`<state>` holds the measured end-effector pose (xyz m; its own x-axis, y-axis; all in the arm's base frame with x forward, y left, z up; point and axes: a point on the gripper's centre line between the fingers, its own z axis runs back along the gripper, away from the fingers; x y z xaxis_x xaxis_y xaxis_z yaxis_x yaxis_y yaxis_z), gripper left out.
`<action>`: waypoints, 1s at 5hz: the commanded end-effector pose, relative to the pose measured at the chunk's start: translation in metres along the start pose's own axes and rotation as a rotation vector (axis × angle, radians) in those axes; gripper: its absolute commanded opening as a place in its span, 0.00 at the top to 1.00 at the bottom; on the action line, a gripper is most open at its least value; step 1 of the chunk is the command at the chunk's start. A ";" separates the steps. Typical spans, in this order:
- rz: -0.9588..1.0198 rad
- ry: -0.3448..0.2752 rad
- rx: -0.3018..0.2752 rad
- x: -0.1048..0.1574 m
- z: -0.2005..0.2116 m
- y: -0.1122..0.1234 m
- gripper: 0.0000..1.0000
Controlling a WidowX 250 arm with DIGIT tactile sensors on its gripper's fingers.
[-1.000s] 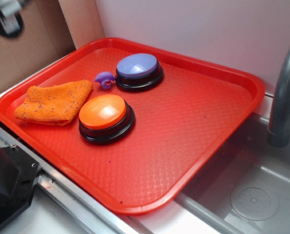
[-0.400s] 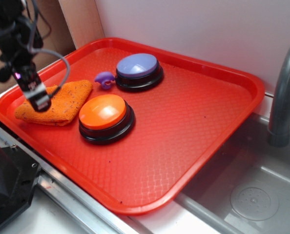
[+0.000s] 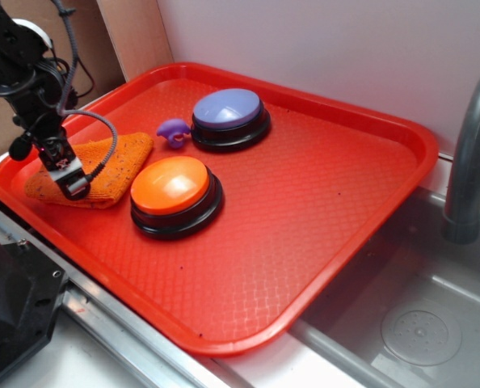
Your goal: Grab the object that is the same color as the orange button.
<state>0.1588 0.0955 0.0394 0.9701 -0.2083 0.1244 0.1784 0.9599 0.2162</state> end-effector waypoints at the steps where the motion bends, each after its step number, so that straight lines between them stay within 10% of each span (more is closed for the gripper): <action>1: -0.016 0.010 -0.008 0.010 -0.004 0.004 0.00; 2: 0.026 0.014 0.007 0.007 -0.007 0.014 0.00; 3: -0.016 0.032 0.000 0.008 -0.017 0.016 1.00; 5: -0.020 0.029 -0.020 0.009 -0.018 0.016 1.00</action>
<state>0.1599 0.1037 0.0177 0.9748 -0.2174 0.0495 0.2062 0.9634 0.1714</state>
